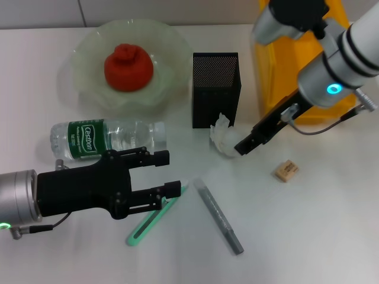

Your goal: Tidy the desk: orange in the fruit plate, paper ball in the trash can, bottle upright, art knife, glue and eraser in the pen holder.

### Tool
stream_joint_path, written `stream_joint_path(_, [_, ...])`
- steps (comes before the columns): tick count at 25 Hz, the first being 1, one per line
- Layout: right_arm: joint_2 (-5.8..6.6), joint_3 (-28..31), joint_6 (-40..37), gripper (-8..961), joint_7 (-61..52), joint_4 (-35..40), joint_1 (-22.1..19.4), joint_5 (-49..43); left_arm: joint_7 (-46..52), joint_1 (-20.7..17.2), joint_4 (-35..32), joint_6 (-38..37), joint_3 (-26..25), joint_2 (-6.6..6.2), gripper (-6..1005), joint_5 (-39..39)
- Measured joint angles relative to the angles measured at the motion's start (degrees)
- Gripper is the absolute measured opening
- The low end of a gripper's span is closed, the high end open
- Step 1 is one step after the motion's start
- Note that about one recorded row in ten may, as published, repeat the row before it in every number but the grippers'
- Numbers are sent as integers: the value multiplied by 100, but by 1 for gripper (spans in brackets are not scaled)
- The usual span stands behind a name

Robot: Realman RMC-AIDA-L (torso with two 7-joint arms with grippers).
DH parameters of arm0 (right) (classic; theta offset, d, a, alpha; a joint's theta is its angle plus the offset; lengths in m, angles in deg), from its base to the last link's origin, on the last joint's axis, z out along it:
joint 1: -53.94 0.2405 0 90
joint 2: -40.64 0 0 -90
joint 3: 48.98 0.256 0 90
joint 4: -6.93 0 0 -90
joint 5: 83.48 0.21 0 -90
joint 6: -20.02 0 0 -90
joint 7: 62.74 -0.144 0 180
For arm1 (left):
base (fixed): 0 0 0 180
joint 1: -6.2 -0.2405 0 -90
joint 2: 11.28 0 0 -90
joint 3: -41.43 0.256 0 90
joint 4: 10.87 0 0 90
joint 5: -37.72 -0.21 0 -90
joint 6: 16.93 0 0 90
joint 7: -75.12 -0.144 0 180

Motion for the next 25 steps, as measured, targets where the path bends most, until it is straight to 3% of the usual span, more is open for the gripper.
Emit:
stream_joint_path(16, [-12,-656,1145,678,-11,-646,12,466,0,16,0,36,40,1,668,0])
stream_joint_path(25, [-5,-664,1053,647,47,-182,-257,577,0,16,0,44,40,1,668,0])
